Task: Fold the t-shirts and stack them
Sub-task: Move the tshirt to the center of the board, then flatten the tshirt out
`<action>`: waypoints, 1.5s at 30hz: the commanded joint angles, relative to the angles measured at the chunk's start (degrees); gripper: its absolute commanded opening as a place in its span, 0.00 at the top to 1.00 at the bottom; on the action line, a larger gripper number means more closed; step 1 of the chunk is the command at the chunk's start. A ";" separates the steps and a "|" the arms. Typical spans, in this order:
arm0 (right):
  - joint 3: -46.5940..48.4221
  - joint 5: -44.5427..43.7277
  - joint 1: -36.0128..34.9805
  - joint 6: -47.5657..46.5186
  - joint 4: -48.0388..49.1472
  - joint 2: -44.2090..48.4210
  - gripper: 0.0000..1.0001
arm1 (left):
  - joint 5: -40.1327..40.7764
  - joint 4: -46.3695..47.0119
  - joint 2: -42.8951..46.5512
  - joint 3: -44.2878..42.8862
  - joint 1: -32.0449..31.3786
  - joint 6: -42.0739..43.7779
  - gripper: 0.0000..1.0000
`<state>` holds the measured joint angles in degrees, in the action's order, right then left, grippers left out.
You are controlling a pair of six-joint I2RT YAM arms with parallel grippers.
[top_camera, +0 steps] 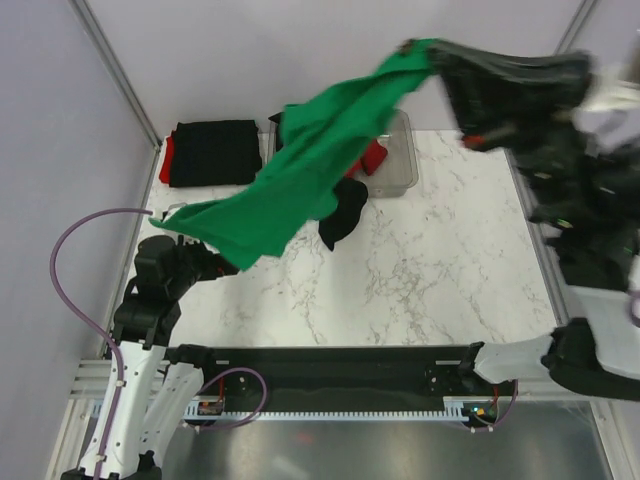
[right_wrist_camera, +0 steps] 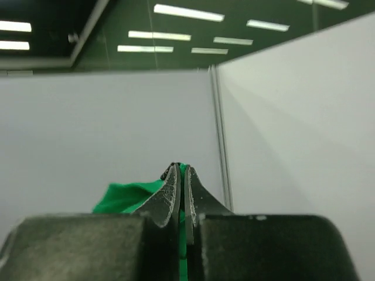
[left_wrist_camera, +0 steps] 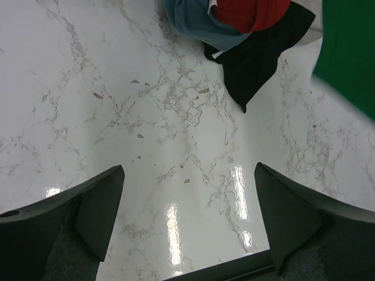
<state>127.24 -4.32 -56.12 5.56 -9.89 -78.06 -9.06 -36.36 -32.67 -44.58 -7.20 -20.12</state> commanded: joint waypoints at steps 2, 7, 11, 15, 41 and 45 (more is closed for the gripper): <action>-14.01 -8.30 0.40 1.20 3.49 11.25 1.00 | 1.15 0.76 -0.47 -0.25 0.35 0.78 0.00; -33.68 -18.43 0.48 4.89 -3.10 14.79 1.00 | 1.15 0.76 -1.17 -0.25 0.35 0.61 0.00; -38.03 -27.92 0.83 9.10 -11.61 7.77 1.00 | 1.41 0.59 -1.52 -0.16 0.35 0.61 0.00; -37.07 -24.70 1.71 8.68 -14.45 -2.24 1.00 | 1.76 0.50 -1.52 -0.33 0.35 0.43 0.00; -11.76 -6.41 41.69 14.39 -29.66 -43.47 0.04 | 2.20 0.41 -1.96 -0.33 0.35 0.34 0.00; -2.03 -5.26 43.29 13.25 -31.15 -53.92 0.04 | 2.12 0.41 -2.32 -0.33 0.35 0.34 0.00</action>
<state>118.34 -11.14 -13.89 18.87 -39.09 -127.87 -7.60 -36.42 -34.70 -44.58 -7.20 -20.12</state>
